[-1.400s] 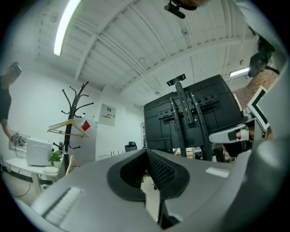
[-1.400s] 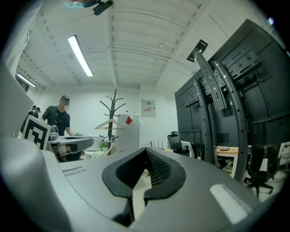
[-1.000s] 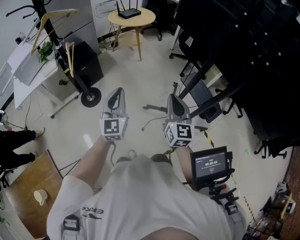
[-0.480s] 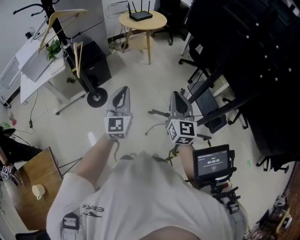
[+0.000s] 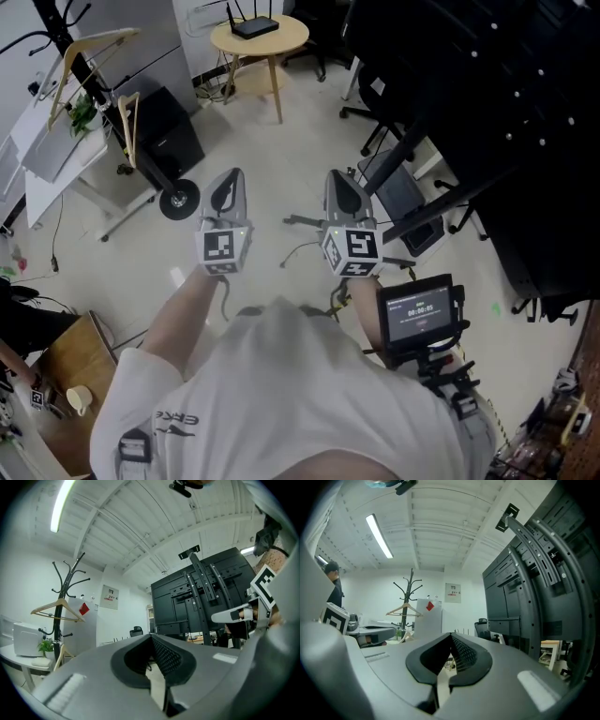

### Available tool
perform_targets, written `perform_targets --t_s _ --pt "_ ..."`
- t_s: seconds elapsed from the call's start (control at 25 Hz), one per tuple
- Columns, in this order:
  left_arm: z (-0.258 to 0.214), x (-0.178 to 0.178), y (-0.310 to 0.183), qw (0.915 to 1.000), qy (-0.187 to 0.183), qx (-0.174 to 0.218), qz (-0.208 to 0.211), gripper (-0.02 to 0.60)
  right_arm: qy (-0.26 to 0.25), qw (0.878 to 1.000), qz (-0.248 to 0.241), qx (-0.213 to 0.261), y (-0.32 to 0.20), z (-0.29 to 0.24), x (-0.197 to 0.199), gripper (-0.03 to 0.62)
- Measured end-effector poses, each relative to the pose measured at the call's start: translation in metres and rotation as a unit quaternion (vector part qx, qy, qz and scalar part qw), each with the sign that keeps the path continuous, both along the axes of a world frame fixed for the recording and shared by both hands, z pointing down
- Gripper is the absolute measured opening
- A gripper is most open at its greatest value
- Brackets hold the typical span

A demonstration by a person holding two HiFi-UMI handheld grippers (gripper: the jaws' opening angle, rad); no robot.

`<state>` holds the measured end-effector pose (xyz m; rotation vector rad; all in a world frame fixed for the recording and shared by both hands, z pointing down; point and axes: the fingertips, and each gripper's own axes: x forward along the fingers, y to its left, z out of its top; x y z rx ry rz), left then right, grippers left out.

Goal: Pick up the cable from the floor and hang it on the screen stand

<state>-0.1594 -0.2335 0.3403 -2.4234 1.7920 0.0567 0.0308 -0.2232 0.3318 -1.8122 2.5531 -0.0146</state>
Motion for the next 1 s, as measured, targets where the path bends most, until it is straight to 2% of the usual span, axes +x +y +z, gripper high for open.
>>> perform_targets --t_s 0.16,0.28,0.52,0.68,0.88,1.0 --pt "0.012 0.011 -0.007 0.9999 0.004 -0.011 0.011 0.003 0.002 1.0 0.01 -0.007 -0.003 0.005 0.009 0.014" --pt "0.02 0.022 -0.02 0.9995 -0.008 -0.017 0.025 0.003 0.01 1.0 0.017 -0.018 -0.013 0.018 0.014 0.014" --pt "0.093 0.066 -0.048 0.9948 -0.038 -0.076 0.056 0.003 0.031 0.997 0.028 -0.071 -0.03 0.085 0.05 0.014" --pt "0.165 0.092 -0.071 0.9902 -0.059 -0.102 0.075 0.003 0.037 0.994 0.038 -0.092 -0.051 0.147 0.077 0.014" --pt "0.288 0.105 -0.078 0.9796 -0.079 -0.157 0.098 0.003 0.036 0.987 0.054 -0.148 -0.054 0.261 0.094 0.014" --pt "0.364 0.118 -0.082 0.9734 -0.091 -0.177 0.114 0.003 0.035 0.983 0.061 -0.167 -0.056 0.331 0.104 0.014"
